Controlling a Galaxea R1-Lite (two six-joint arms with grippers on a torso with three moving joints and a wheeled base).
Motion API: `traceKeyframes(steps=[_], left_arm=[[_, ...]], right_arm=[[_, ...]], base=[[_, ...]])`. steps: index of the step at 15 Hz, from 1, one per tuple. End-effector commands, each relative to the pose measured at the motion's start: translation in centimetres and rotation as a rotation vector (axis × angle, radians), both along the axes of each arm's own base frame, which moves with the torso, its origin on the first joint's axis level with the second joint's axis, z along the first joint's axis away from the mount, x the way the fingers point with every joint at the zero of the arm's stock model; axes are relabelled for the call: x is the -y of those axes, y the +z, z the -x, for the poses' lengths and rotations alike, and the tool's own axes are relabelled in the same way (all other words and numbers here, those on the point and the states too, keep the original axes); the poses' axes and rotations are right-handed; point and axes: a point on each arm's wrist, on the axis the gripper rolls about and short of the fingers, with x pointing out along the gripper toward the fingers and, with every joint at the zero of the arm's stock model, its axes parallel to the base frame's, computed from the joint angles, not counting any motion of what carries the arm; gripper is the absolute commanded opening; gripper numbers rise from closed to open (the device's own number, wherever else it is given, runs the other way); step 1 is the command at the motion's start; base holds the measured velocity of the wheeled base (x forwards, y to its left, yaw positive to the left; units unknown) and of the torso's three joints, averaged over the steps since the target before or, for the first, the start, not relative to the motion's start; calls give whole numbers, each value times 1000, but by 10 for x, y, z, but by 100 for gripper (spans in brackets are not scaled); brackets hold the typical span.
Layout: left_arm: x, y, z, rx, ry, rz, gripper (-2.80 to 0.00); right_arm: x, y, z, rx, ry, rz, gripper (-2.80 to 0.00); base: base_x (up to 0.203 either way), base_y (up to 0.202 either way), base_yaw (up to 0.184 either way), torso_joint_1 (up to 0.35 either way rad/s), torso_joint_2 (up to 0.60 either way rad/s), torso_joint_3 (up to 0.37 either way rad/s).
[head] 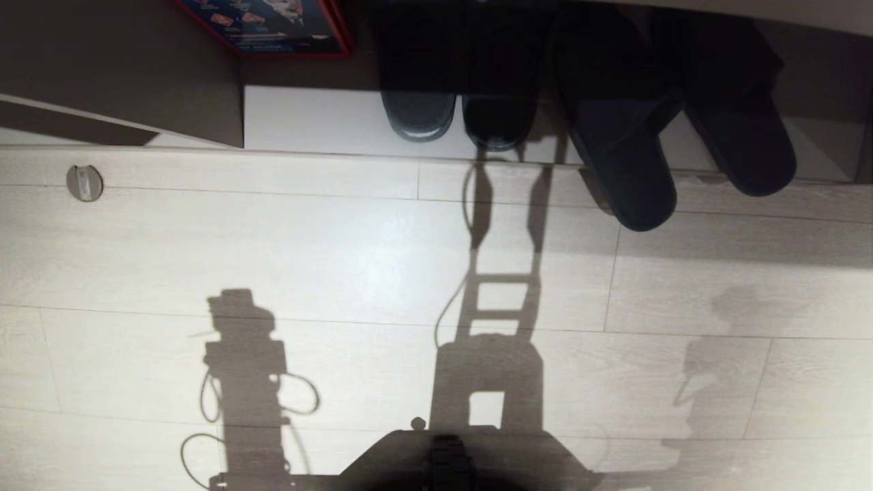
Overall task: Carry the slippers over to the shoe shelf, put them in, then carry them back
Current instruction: Pick up the slippers in the shoe cabinet
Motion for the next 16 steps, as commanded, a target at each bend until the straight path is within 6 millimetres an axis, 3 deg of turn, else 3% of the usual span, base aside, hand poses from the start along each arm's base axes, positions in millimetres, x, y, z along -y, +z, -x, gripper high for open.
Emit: traceKeyframes(steps=[1,4,7,11,16], left_arm=[[0,0,0,1,0,0,-280],[0,0,0,-1,0,0,-280],[0,0,0,1,0,1,-280],[0,0,0,1,0,0,-280],[0,0,0,1,0,0,-280]], right_arm=[[0,13,4,30,6,-2,-280],[0,52,8,19,27,-2,-280],[-1,97,-10,12,48,3,-280],[-3,134,-66,30,58,53,-280],[-10,142,-129,-91,155,80,-280]], base=[[0,0,0,0,0,0],[0,0,0,0,0,0],[0,0,0,0,0,0],[0,0,0,0,0,0],[0,0,0,0,0,0]])
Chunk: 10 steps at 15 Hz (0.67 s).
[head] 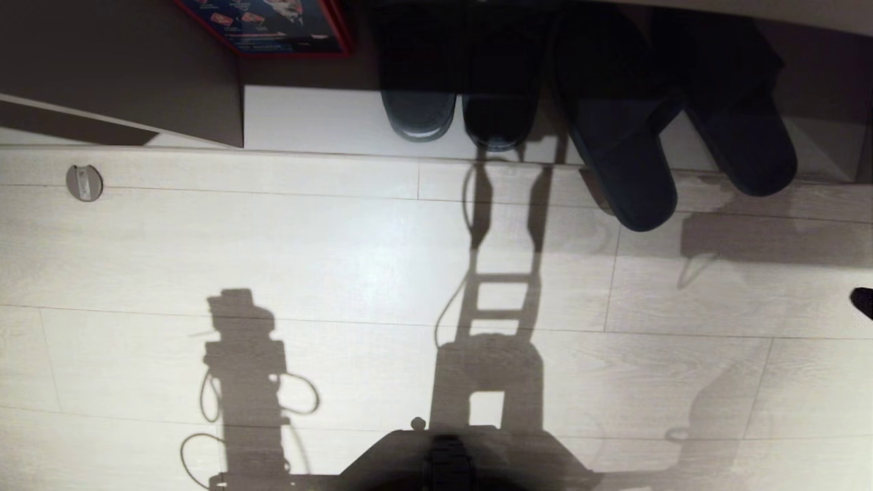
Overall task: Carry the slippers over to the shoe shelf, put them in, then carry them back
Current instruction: Pick up the slippers in the shoe cabinet
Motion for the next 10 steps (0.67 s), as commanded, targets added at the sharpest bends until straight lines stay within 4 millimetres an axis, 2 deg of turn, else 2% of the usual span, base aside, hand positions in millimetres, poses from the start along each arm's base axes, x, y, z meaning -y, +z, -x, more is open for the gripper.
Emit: traceKeyframes(steps=[1,8,9,10], left_arm=[[0,0,0,1,1,1,-280],[0,0,0,2,1,-4,-280],[0,0,0,2,1,-4,-280],[0,0,0,2,1,-4,-280]], right_arm=[[-5,-8,-35,-109,58,10,-280],[-13,-16,-101,-18,97,148,-280],[-14,-15,-110,8,95,158,0],[-15,-14,-119,45,92,163,0]], base=[[0,0,0,0,0,0],[0,0,0,0,0,0],[0,0,0,0,0,0],[0,0,0,0,0,0]])
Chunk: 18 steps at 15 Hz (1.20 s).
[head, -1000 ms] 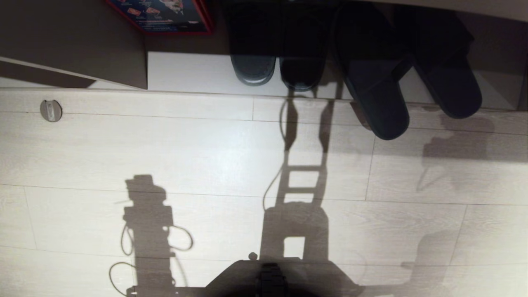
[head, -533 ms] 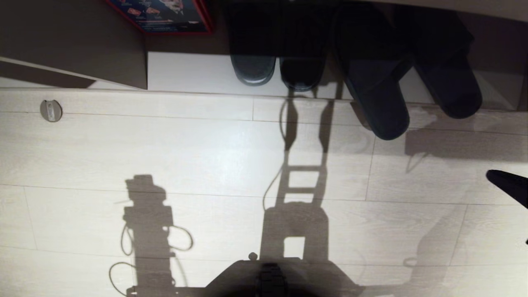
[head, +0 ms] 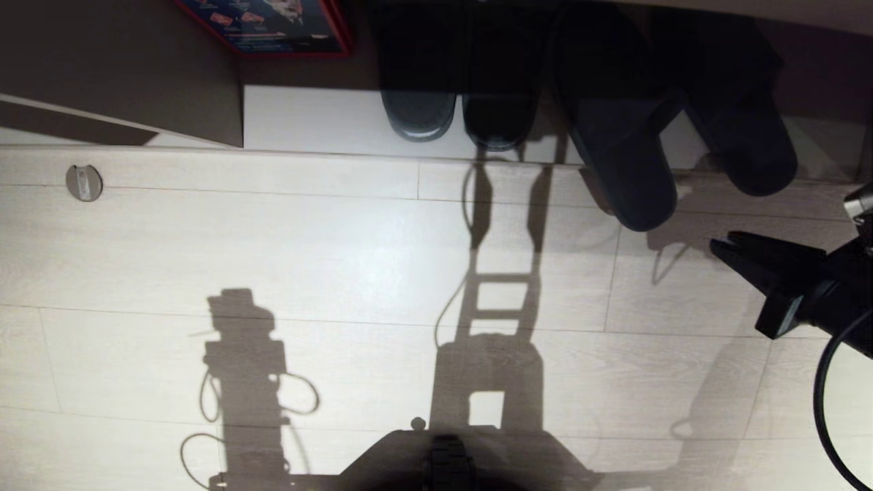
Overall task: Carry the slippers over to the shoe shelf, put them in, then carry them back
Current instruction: Pick up the slippers in the shoe cabinet
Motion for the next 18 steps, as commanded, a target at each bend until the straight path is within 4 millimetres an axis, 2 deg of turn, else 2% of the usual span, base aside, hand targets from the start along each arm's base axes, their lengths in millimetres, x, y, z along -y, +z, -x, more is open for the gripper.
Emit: traceKeyframes(steps=[1,5,8,13,18], left_arm=[[0,0,0,1,0,0,-280],[0,0,0,0,0,0,-280],[0,0,0,1,0,0,-280],[0,0,0,-1,0,-1,-280],[0,0,0,-1,0,-1,-280]], right_arm=[[-2,-5,-25,46,1,7,0],[-4,8,-48,254,-16,38,0],[-5,15,-63,301,-23,39,0],[-6,13,-90,356,-95,18,0],[-12,14,-113,397,-82,-21,0]], base=[[0,0,0,0,0,0],[0,0,0,0,0,0],[0,0,0,0,0,0],[0,0,0,0,0,0],[0,0,0,0,0,0]])
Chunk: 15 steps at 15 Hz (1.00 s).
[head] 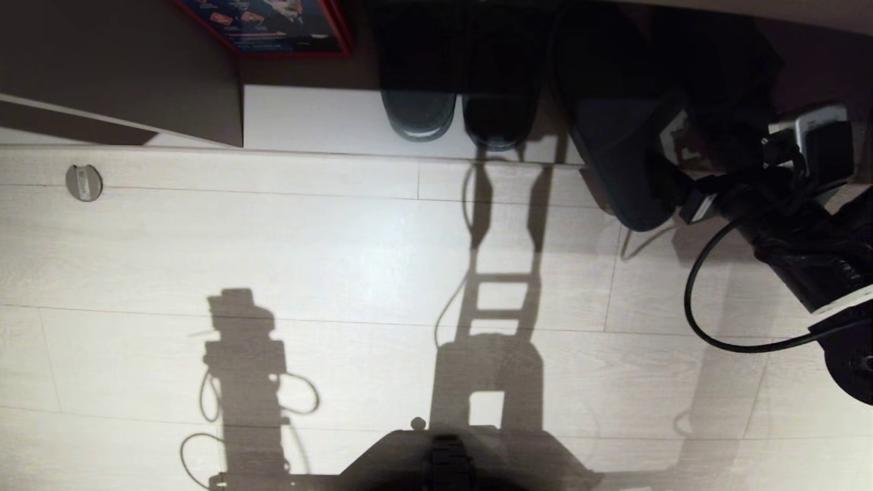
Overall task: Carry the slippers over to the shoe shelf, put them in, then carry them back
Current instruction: Pick up the slippers in the shoe cabinet
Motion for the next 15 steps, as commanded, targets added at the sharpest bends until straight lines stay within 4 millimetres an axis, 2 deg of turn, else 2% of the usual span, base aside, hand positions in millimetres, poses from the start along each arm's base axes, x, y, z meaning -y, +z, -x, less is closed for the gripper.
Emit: traceKeyframes(steps=[1,3,8,10,15], left_arm=[[0,0,0,-1,0,1,-280],[0,0,0,-1,0,1,-280],[0,0,0,-1,0,-2,-280],[0,0,0,-1,0,-2,-280],[0,0,0,-1,0,-6,-280]], right_arm=[[-4,-9,-17,2,8,-8,0],[-12,-7,-31,50,15,-59,0],[-17,16,-46,151,-1,-170,0],[-18,24,-49,183,16,-202,0],[-26,26,-49,182,64,-239,0]], base=[[0,0,0,0,0,0],[0,0,0,0,0,0],[0,0,0,0,0,0],[0,0,0,0,0,0],[0,0,0,0,0,0]])
